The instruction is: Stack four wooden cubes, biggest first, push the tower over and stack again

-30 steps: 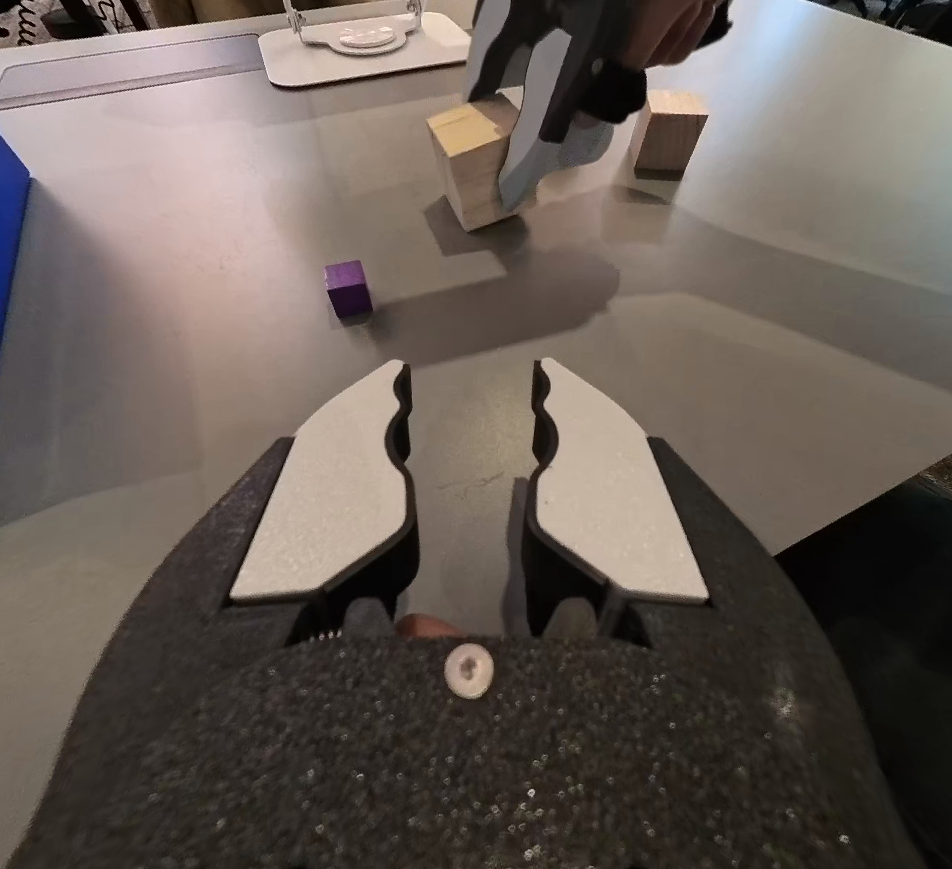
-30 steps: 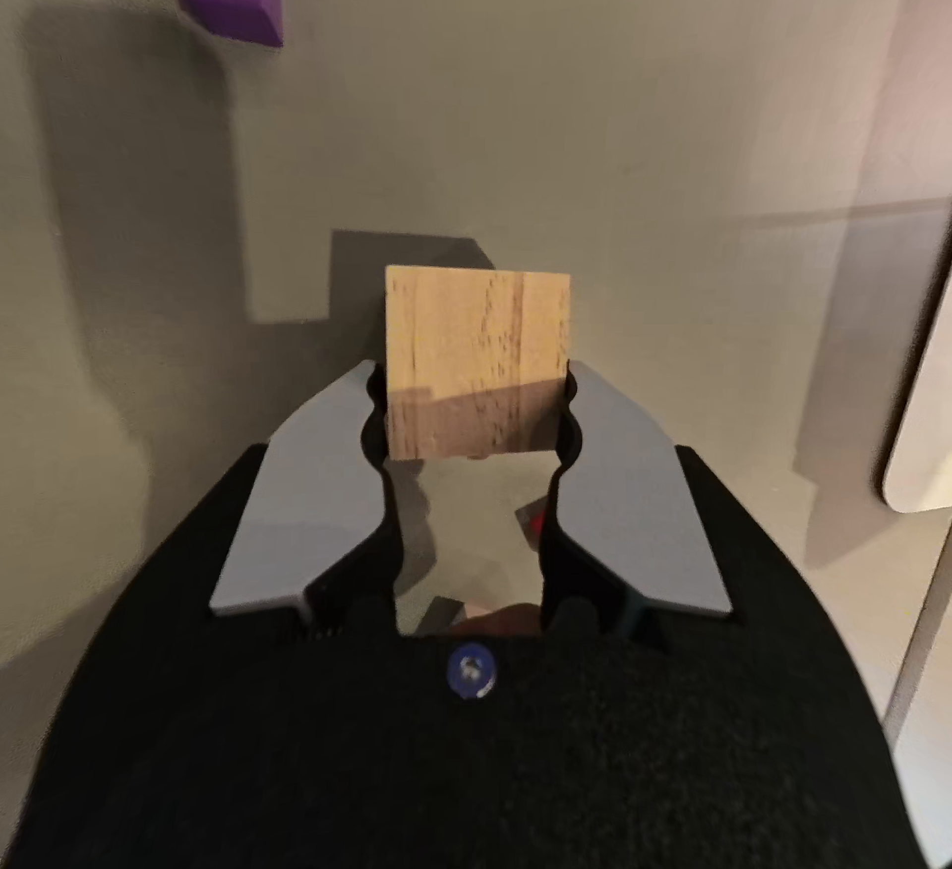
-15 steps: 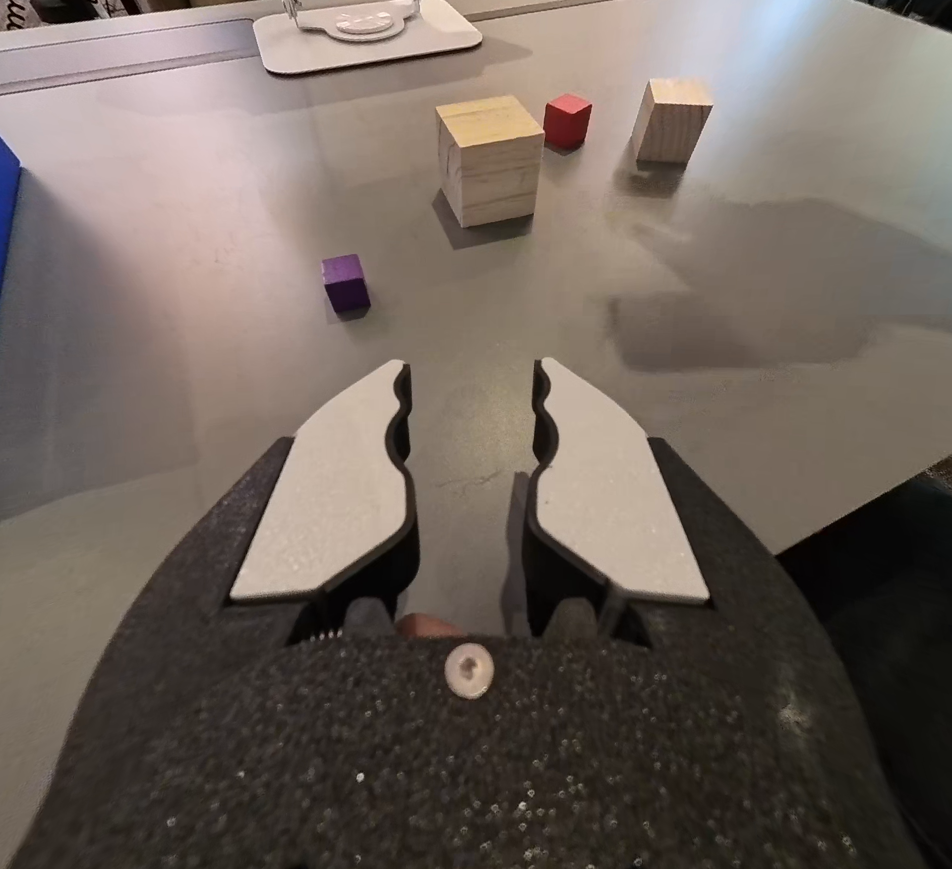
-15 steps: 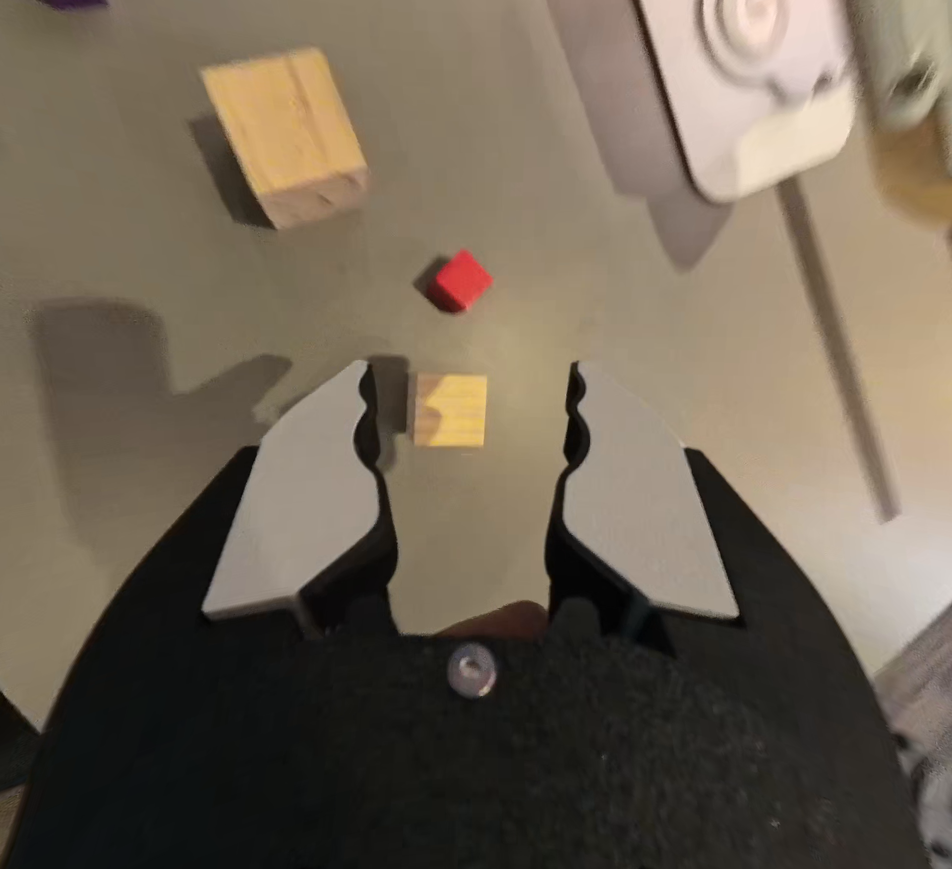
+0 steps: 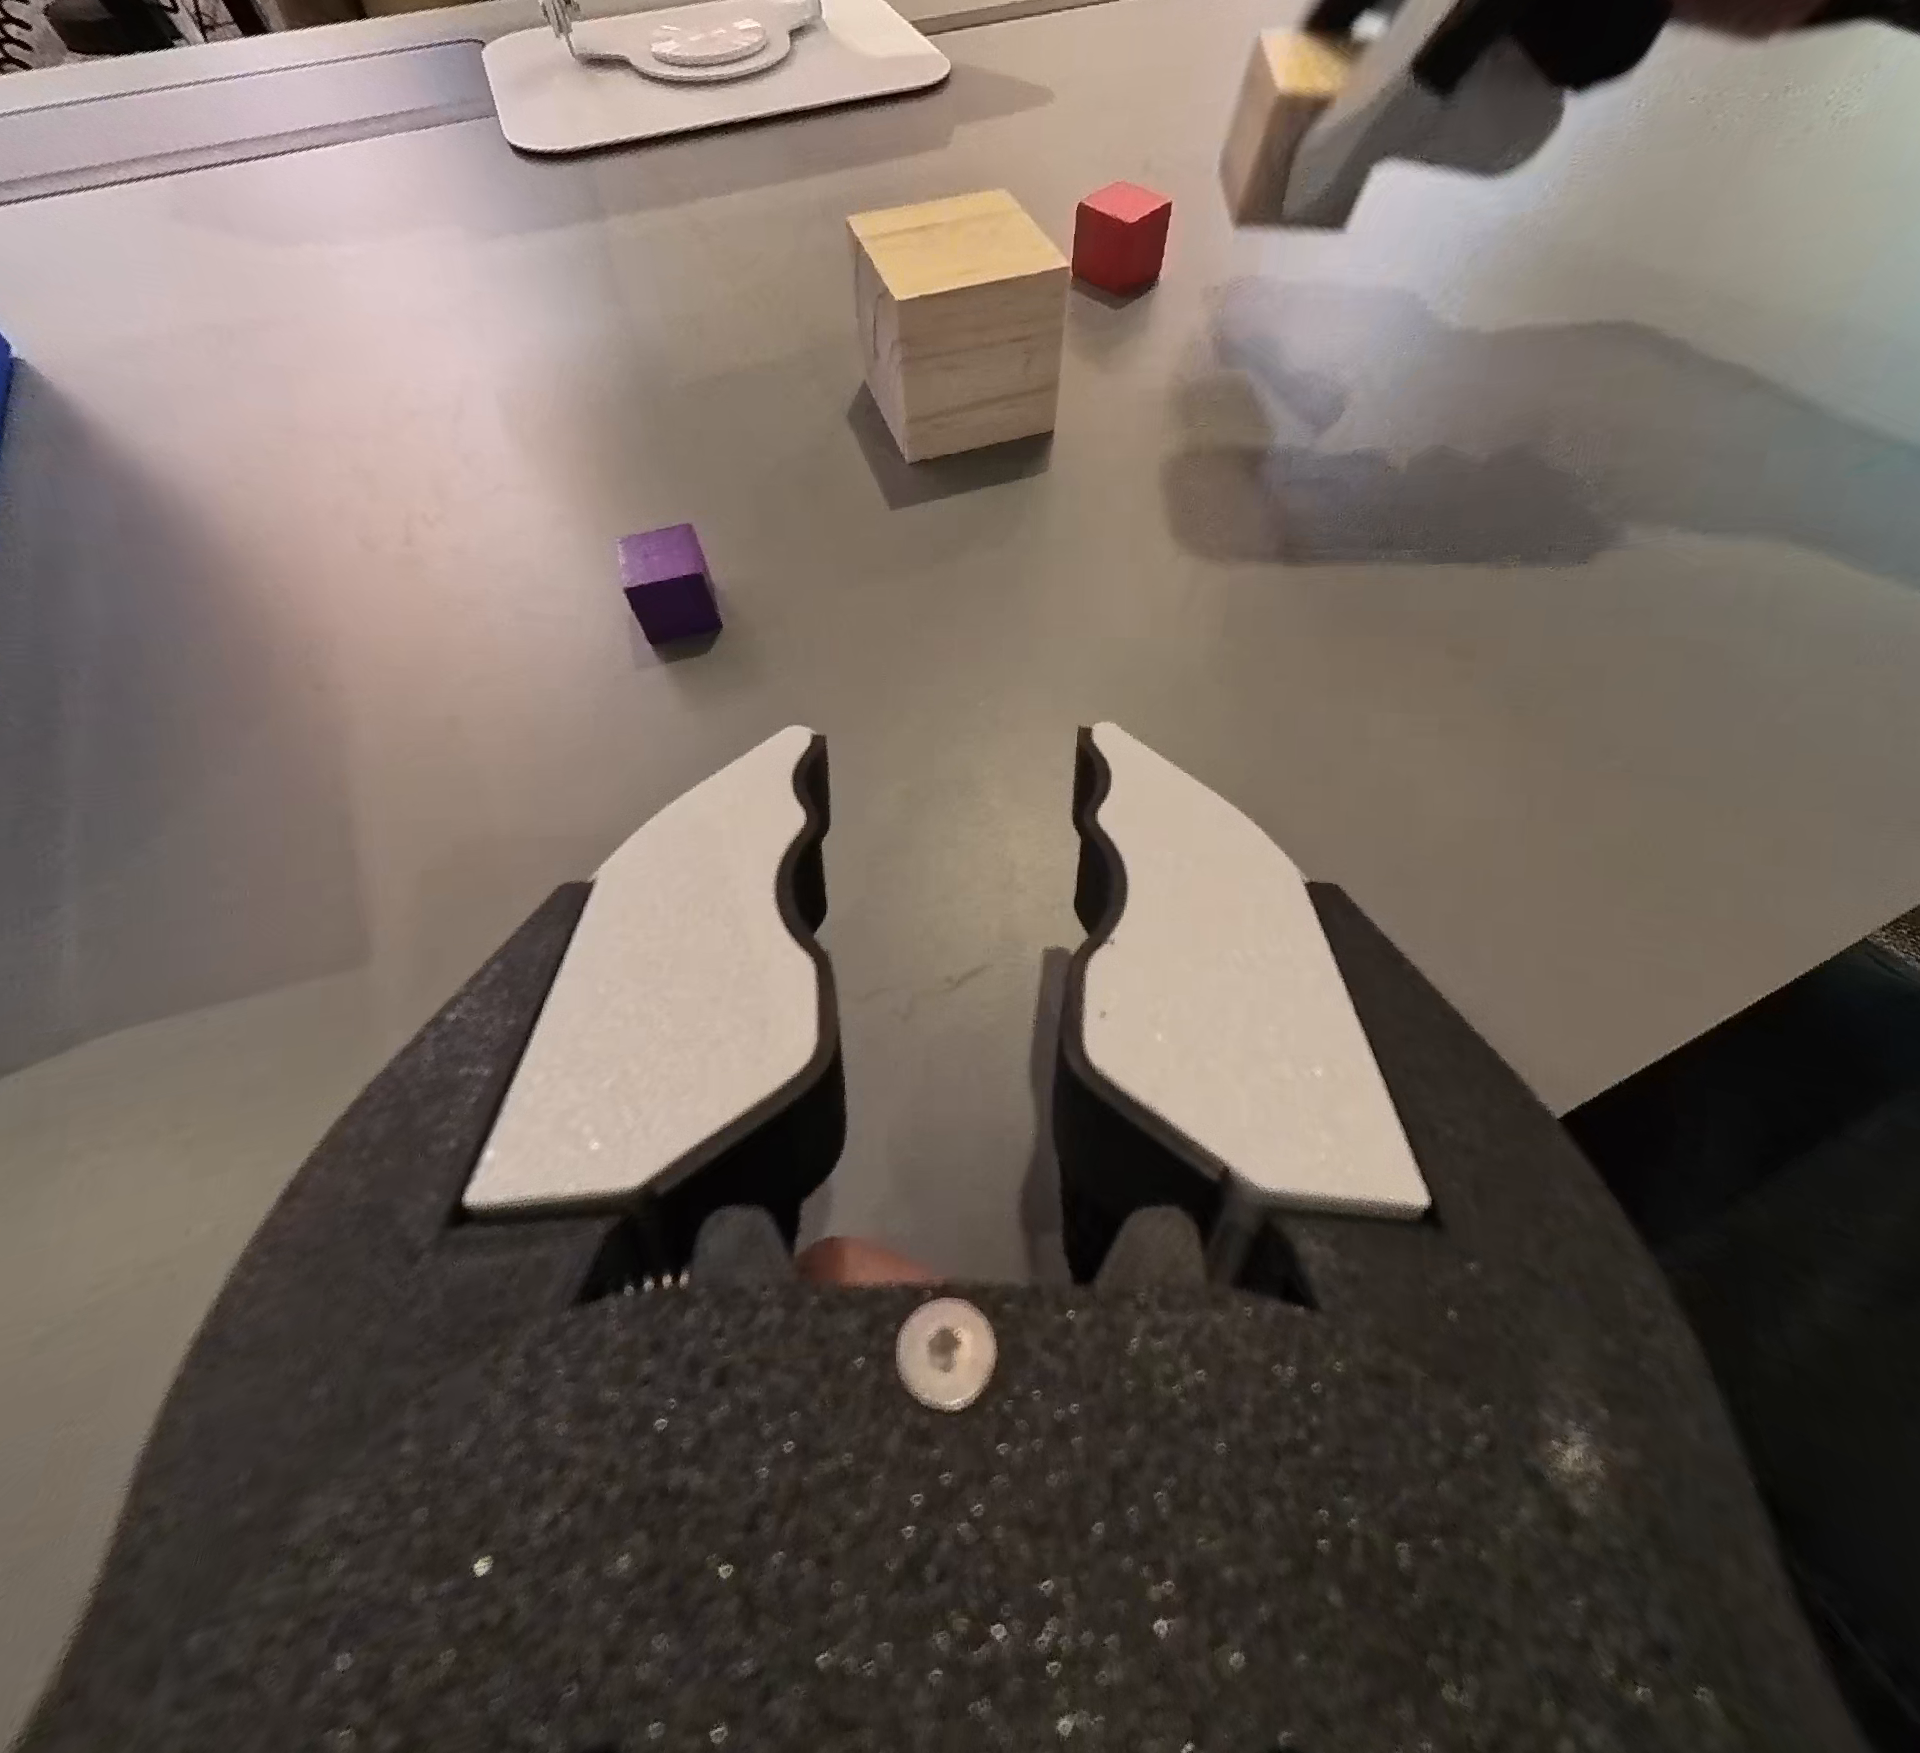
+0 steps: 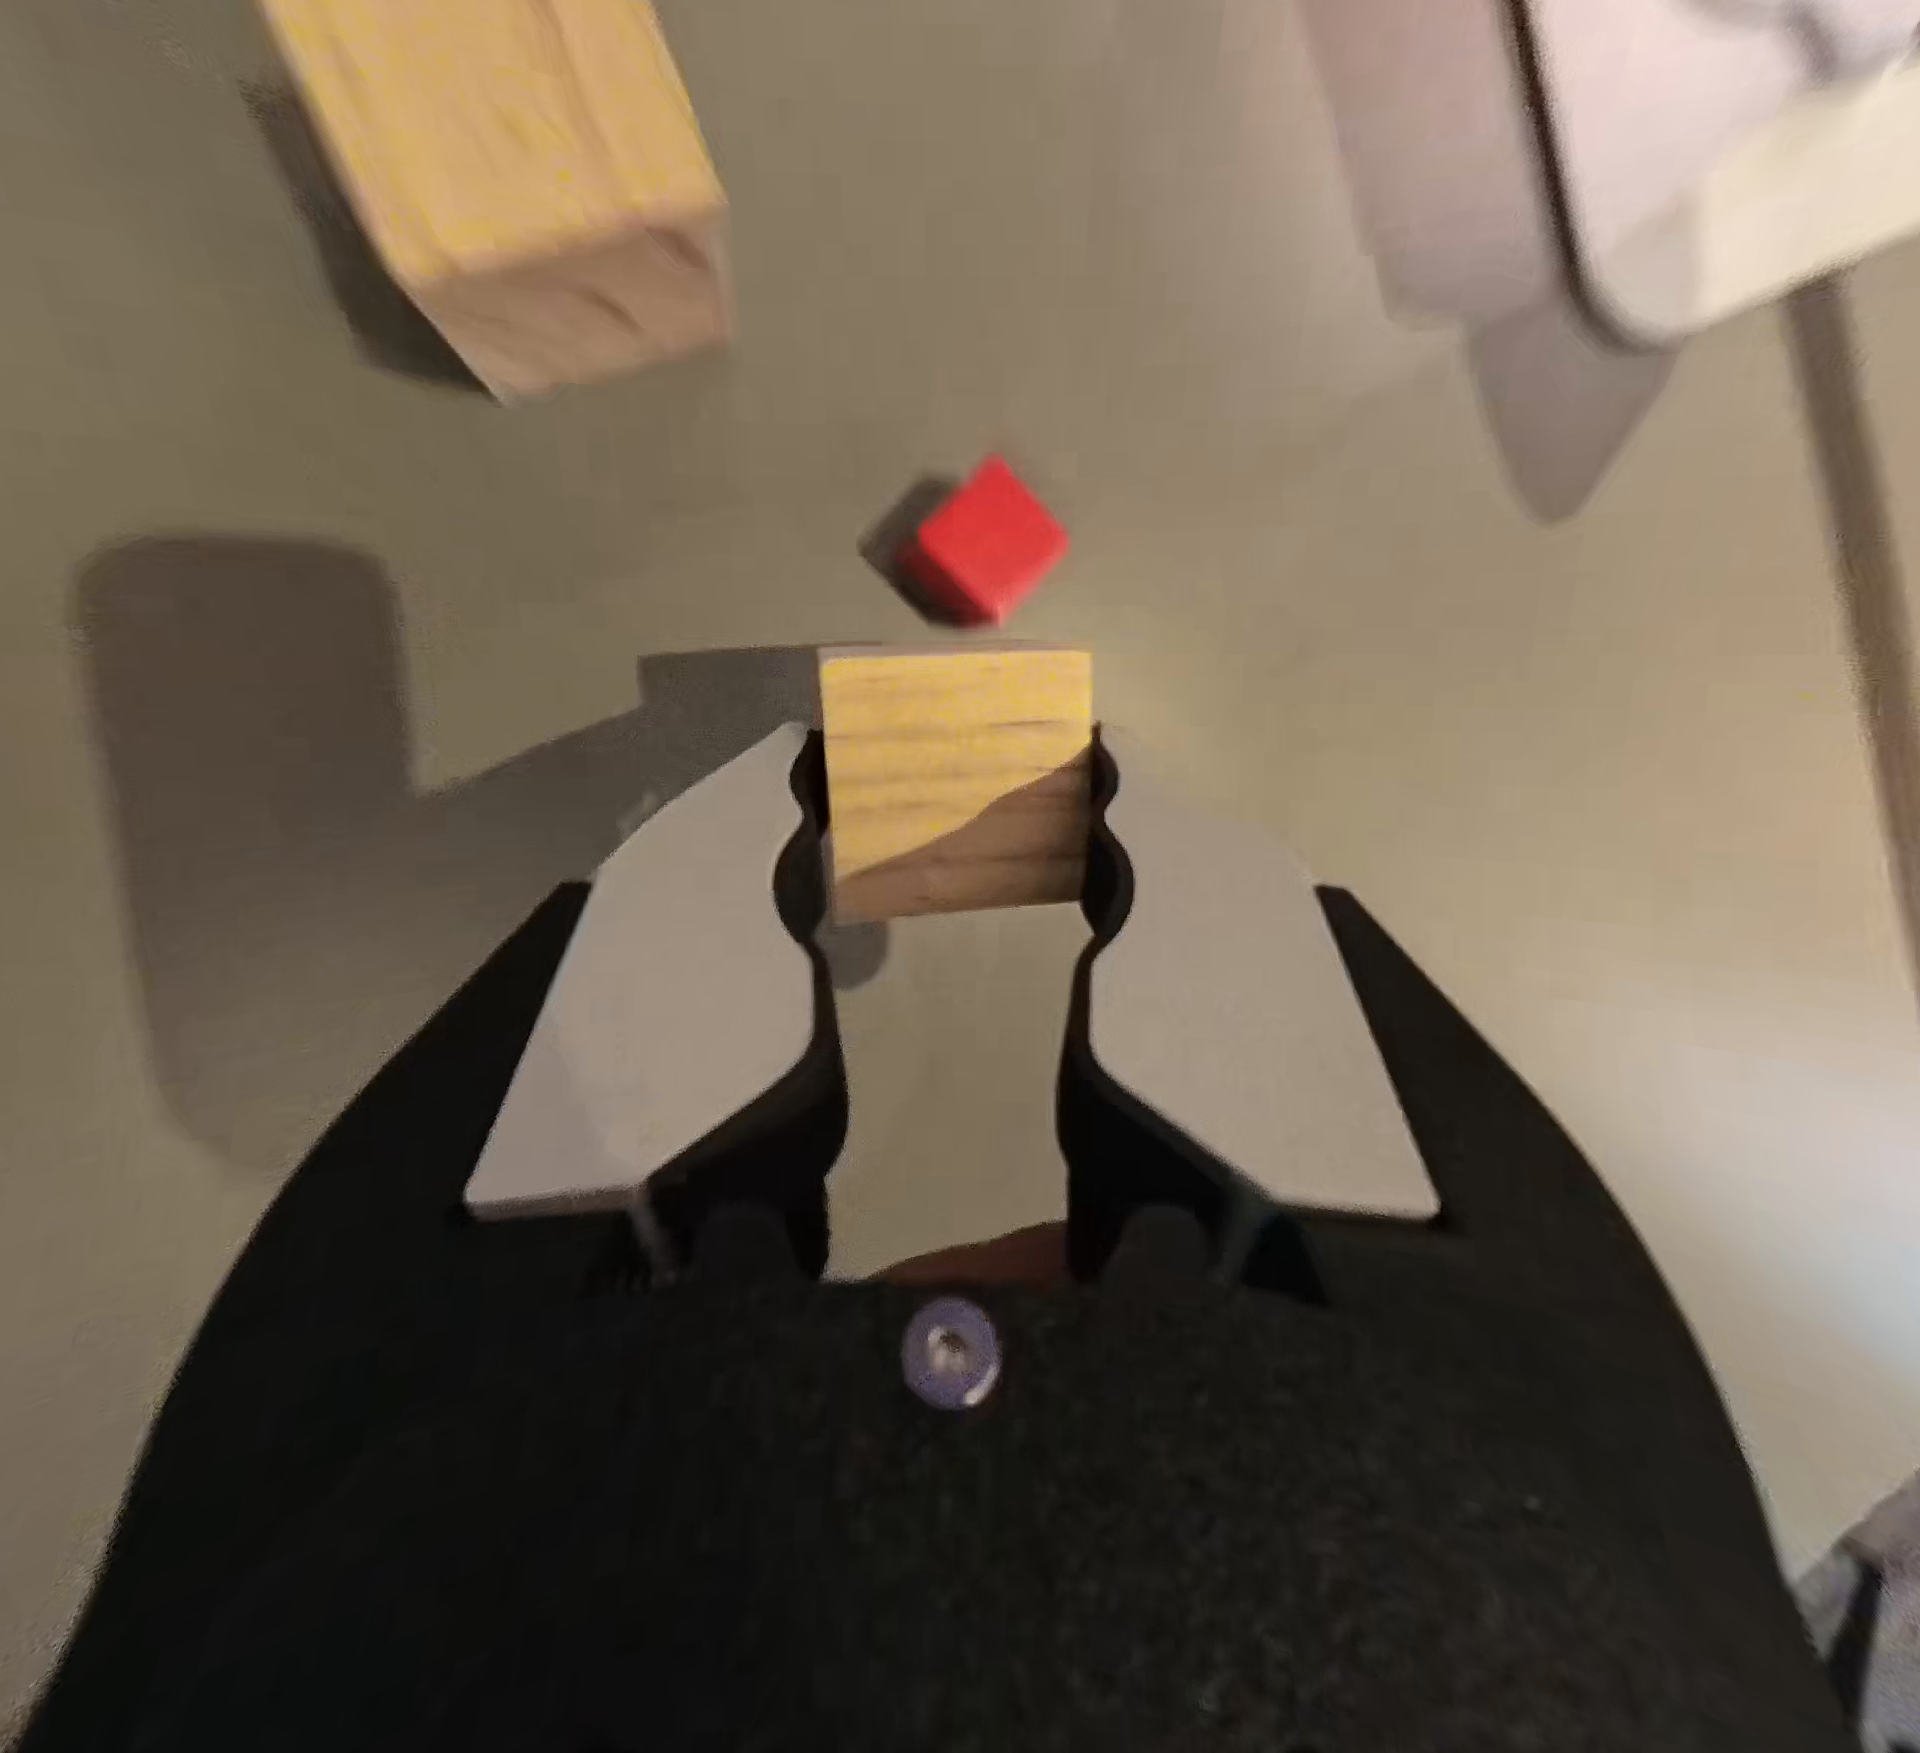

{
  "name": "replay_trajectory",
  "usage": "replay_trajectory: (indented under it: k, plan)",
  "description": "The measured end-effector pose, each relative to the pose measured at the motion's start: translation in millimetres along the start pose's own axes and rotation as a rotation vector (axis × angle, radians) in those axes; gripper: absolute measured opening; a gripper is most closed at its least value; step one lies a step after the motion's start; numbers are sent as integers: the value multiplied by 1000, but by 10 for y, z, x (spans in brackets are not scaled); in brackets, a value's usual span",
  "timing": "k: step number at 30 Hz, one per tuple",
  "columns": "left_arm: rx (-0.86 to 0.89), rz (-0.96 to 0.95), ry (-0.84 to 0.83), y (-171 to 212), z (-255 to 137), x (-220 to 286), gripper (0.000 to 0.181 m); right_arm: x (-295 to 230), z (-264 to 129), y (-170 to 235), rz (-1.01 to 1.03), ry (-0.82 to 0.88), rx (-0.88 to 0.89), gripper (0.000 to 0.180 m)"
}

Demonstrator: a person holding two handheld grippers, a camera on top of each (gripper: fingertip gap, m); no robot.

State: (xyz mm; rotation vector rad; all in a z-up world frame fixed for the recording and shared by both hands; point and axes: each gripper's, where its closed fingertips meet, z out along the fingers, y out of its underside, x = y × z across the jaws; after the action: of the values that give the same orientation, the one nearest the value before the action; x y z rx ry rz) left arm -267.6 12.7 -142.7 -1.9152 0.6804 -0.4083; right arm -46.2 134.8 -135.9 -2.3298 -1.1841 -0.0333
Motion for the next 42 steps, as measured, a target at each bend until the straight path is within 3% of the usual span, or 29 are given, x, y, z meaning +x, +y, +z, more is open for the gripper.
replay_trajectory:
  k: [1,4,8,18,20,21,26,29,31,36,42]
  plan:
    - [-1,-4,1,1,-1,-4,45,-27,-95,-168,-29,-4,35,46]
    - [-3,-9,2,5,-2,-17,45,-219,-285,-650,-144,-37,127,46]
    - [-3,-6,-5,9,-10,-38,44,-481,-185,-985,-269,-73,104,46]
    - [-6,-13,-15,44,-73,-105,45,-618,254,-1008,-275,-121,-12,47]
    - [-10,-16,-16,61,-78,-119,45,-618,242,-1028,-269,-128,8,55]
    - [-12,-18,-17,67,-78,-125,45,-597,213,-1040,-268,-119,13,63]
    - [-12,-25,-21,65,-94,-148,45,-285,-349,-1255,-266,-19,153,62]
    - [-16,-34,-17,70,-86,-151,45,9,-667,-1265,-206,18,229,57]
    - [-23,-35,-14,81,-76,-146,45,210,-632,-1091,-154,36,192,55]
    - [-30,-38,-10,83,-62,-129,45,383,31,-457,150,13,22,61]
    - [-29,-40,-2,83,-68,-107,45,213,453,-168,577,39,48,60]
